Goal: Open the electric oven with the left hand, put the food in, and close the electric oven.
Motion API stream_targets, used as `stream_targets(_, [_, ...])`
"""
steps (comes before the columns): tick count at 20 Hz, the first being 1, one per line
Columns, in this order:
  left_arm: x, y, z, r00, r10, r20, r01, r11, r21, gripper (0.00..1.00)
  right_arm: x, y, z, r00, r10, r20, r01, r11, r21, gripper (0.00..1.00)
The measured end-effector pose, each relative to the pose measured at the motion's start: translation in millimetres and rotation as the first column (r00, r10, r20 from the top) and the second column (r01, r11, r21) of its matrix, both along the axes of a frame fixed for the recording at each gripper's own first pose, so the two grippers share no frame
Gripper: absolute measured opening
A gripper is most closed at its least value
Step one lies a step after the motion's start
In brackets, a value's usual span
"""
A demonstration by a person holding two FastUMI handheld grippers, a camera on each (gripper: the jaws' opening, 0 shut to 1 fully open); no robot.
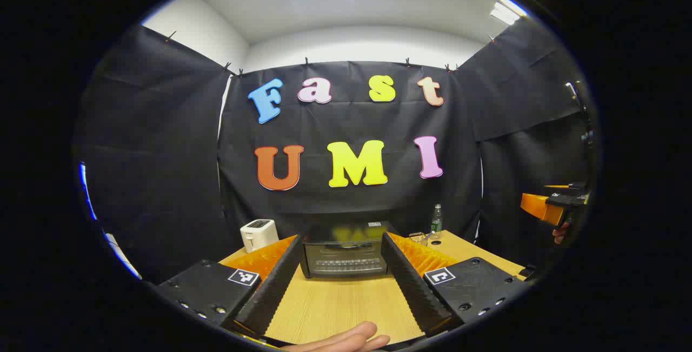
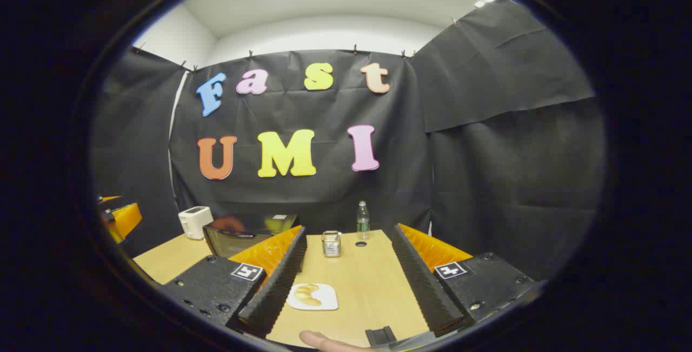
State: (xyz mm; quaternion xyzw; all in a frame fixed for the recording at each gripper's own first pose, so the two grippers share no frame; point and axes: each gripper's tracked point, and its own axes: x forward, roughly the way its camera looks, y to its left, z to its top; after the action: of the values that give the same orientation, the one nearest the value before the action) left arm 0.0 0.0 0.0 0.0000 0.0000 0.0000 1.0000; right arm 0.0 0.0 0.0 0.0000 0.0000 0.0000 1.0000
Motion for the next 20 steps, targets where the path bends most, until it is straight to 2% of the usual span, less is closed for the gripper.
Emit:
stream_targets(5, [0.2, -6.9, 0.8, 0.998, -0.064, 0.002, 0.064, 0.996, -0.061, 0.95, -3.8, -2.6, 1.3, 1.0, 0.006, 0.018, -0.006, 1.0, -0.001, 0.96])
stream_targets(9, [4.3, 0.9, 3.4, 0.999, -0.05, 0.017, 0.051, 0.996, -0.072, 0.95, -1.1, -0.6, -1.0, 0.999, 0.034, 0.022, -0.034, 0.999, 0.004, 0.96])
stream_targets(10, [5.8, -0.7, 3.8, 0.998, -0.055, 0.024, 0.057, 0.996, -0.071, 0.87, 0.1, -2.6, -2.7, 0.999, 0.034, 0.021, -0.034, 0.999, 0.006, 0.96])
stream_targets(11, [8.8, -3.4, 3.4, 0.997, -0.073, 0.028, 0.074, 0.995, -0.073, 0.86, 0.2, -4.9, -2.0, 0.999, 0.033, 0.026, -0.033, 0.999, 0.008, 0.96])
stream_targets(12, [13.0, -8.7, 2.4, 0.995, -0.094, 0.028, 0.096, 0.992, -0.081, 0.93, 0.8, -6.6, -4.0, 0.999, 0.031, 0.026, -0.031, 0.999, 0.011, 0.96])
stream_targets(14, [20.5, -10.9, 1.0, 0.993, -0.113, 0.019, 0.114, 0.989, -0.096, 0.93, 1.1, -11.2, -5.3, 0.999, 0.031, 0.025, -0.032, 0.999, 0.024, 0.96])
stream_targets(17, [48.8, -4.4, -1.3, 0.995, -0.101, 0.011, 0.102, 0.991, -0.088, 0.93, 1.0, -16.9, -2.9, 0.998, 0.043, 0.036, -0.045, 0.997, 0.06, 0.96])
stream_targets(20, [87.2, -7.4, -20.5, 0.989, -0.141, -0.051, 0.135, 0.985, -0.103, 0.93, 2.5, -24.0, -4.5, 0.998, 0.043, 0.053, -0.046, 0.997, 0.054, 0.96])
